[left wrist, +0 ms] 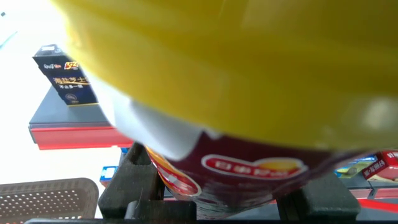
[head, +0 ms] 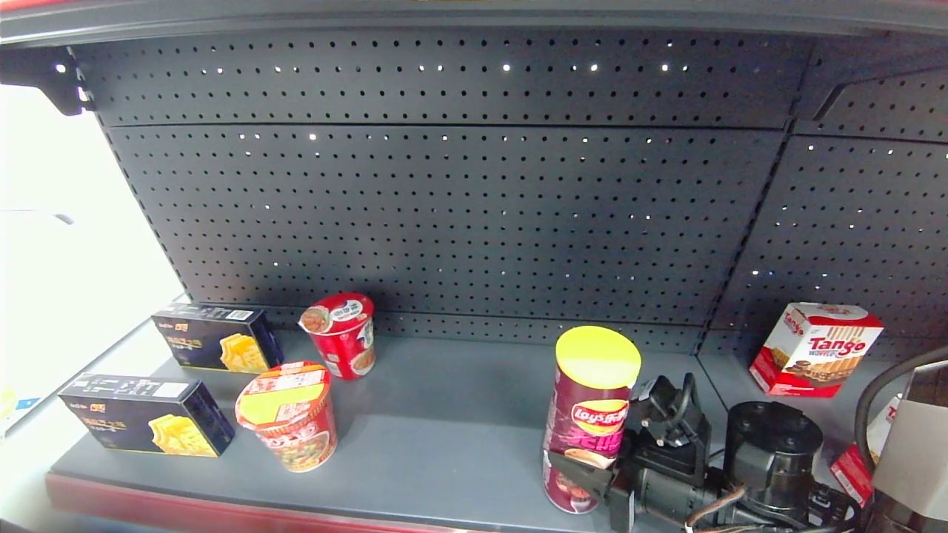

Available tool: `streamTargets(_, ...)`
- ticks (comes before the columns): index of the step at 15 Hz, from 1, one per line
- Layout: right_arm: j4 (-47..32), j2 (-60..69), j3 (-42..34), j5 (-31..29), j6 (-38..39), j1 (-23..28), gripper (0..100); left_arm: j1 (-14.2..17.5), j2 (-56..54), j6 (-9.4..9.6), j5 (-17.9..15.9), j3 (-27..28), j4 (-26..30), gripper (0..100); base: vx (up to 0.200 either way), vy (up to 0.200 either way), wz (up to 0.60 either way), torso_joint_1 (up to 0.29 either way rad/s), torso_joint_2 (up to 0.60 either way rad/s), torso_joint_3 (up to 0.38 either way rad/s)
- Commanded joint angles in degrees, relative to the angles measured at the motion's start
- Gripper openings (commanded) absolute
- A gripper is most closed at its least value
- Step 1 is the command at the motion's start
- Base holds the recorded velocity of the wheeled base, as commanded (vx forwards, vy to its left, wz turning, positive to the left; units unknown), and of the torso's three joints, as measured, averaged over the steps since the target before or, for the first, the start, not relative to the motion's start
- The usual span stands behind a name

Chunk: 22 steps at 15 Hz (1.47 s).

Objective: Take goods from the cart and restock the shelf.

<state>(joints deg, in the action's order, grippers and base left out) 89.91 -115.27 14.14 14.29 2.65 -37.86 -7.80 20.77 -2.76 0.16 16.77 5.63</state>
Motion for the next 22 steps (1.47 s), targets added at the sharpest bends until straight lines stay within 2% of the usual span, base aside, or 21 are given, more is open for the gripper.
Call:
streamTargets(1,0.09,-0.65,0.27,0.04,-0.01,-0.10,0,0.07,-0.03,-0.06,0.02,-0.08,-0.01,0,0.000,0.000,0.00,0.000,0.00,0.000)
streamTargets(2,0.09,-0.83,0.27,0.04,-0.01,-0.19,0,-0.02,-0.03,-0.06,0.02,0.01,-0.01,0,0.000,0.000,0.00,0.000,0.00,0.000)
streamTargets(3,0.09,-1.18,0.27,0.04,-0.01,-0.19,100,0.07,-0.12,-0.06,0.02,0.01,-0.01,0,0.000,0.000,0.00,0.000,0.00,0.000)
streamTargets(7,0.09,-0.57,-0.78,0.04,-0.27,-0.19,100,0.07,-0.12,-0.06,0.02,0.01,-0.01,0,0.000,0.000,0.00,0.000,0.00,0.000)
streamTargets(15,0.09,9.81,-10.71,-0.14,-0.36,0.25,100,0.07,-0.65,-0.06,0.02,-0.08,-0.01,0,0.000,0.000,0.00,0.000,0.00,0.000)
streamTargets(22,0.09,17.72,-14.05,-1.46,-1.50,1.74,100,-0.02,-1.44,-0.06,0.81,0.10,-0.01,0,0.000,0.000,0.00,0.000,0.00,0.000)
